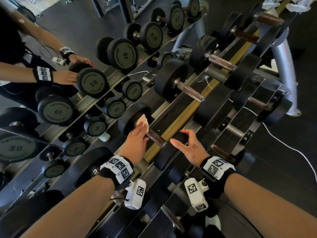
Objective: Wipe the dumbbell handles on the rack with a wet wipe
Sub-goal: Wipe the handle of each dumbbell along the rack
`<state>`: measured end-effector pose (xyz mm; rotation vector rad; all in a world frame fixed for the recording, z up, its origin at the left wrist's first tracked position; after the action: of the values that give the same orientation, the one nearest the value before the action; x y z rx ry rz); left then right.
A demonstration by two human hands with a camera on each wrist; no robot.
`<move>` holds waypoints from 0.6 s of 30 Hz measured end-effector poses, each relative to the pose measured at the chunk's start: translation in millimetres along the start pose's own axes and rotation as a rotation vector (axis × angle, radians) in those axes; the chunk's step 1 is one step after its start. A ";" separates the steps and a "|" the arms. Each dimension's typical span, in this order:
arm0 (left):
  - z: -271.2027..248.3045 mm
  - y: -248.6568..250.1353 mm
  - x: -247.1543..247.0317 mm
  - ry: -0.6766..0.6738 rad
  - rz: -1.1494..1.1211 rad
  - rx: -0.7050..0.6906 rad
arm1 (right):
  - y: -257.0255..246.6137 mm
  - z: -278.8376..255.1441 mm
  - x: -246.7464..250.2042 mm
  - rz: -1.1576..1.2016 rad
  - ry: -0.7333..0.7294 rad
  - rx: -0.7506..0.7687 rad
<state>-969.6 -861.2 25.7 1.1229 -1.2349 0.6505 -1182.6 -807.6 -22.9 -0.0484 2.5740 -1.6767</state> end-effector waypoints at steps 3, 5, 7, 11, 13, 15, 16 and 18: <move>-18.0 11.6 -11.5 0.009 -0.172 0.112 | 2.1 0.5 -1.6 0.037 -0.011 0.000; -27.7 17.7 -22.1 -0.018 -0.267 0.184 | 2.8 1.3 -2.2 0.047 -0.015 0.006; -31.3 18.6 -28.7 -0.023 -0.409 0.274 | 1.9 1.3 -2.7 0.053 -0.017 0.015; -25.7 20.5 -27.4 0.135 -0.573 0.418 | 1.9 0.9 -2.7 0.055 -0.013 0.014; -23.4 18.8 -26.3 0.274 -0.653 0.506 | 3.7 1.3 -2.6 0.054 -0.013 0.015; -23.2 15.2 -26.9 0.403 -0.742 0.624 | 5.2 2.5 -2.2 0.039 -0.007 0.018; -23.2 13.8 -26.8 0.456 -0.772 0.675 | 5.8 3.1 -1.6 0.033 -0.004 0.017; -21.4 10.4 -25.0 0.524 -0.801 0.734 | 6.1 4.2 -1.1 0.045 -0.008 0.015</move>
<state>-976.8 -833.5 6.4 1.7532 -0.0171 0.7100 -1181.1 -808.9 -30.2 0.0035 2.5370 -1.6766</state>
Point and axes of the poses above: each hand's wrist, its own z-axis towards the middle knuckle, its own x-axis out of the back of the hand, y = z × x, the point moved 5 cm from there along z, towards the middle knuckle, and after that the axes turned 5 degrees about -x, right-handed, at the moved point
